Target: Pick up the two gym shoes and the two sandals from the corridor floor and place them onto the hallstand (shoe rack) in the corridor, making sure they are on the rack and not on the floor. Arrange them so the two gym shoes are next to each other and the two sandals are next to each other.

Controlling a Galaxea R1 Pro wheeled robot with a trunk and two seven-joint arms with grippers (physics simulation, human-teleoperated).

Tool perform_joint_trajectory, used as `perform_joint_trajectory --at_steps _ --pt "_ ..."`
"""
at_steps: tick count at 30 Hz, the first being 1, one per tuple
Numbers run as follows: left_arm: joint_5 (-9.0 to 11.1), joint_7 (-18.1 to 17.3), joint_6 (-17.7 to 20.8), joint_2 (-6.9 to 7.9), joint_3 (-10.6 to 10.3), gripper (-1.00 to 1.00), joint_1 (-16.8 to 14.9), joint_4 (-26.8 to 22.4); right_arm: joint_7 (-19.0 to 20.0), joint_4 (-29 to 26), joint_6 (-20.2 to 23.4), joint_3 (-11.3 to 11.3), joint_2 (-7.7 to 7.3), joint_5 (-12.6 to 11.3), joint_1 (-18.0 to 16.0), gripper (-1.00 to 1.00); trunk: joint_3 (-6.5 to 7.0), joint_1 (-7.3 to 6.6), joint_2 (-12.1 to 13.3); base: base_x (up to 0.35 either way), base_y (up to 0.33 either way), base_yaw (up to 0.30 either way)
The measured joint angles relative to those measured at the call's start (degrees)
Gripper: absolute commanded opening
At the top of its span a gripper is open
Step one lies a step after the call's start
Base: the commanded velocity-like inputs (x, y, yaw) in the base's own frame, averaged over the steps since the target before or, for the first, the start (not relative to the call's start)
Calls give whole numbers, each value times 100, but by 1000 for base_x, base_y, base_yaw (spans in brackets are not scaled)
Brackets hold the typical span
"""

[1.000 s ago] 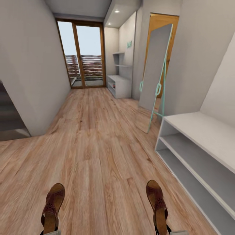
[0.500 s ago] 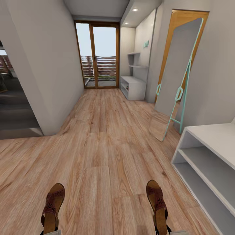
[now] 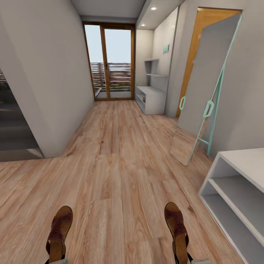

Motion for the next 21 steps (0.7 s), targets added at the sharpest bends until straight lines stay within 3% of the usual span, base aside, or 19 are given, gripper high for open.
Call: perform_joint_trajectory --at_steps 10,17,21 --pt "-2 5 0 5 1 -100 1 -1 0 9 0 -2 1 -4 -1 -100 0 0 0 340 0 22" --pt "23 2 -3 5 4 -100 2 -2 0 11 -1 7 2 1 -2 -100 0 0 0 340 0 246" --pt "166 -2 -8 7 14 -100 1 -2 0 11 -1 8 2 1 -2 -100 0 0 0 340 3 276"
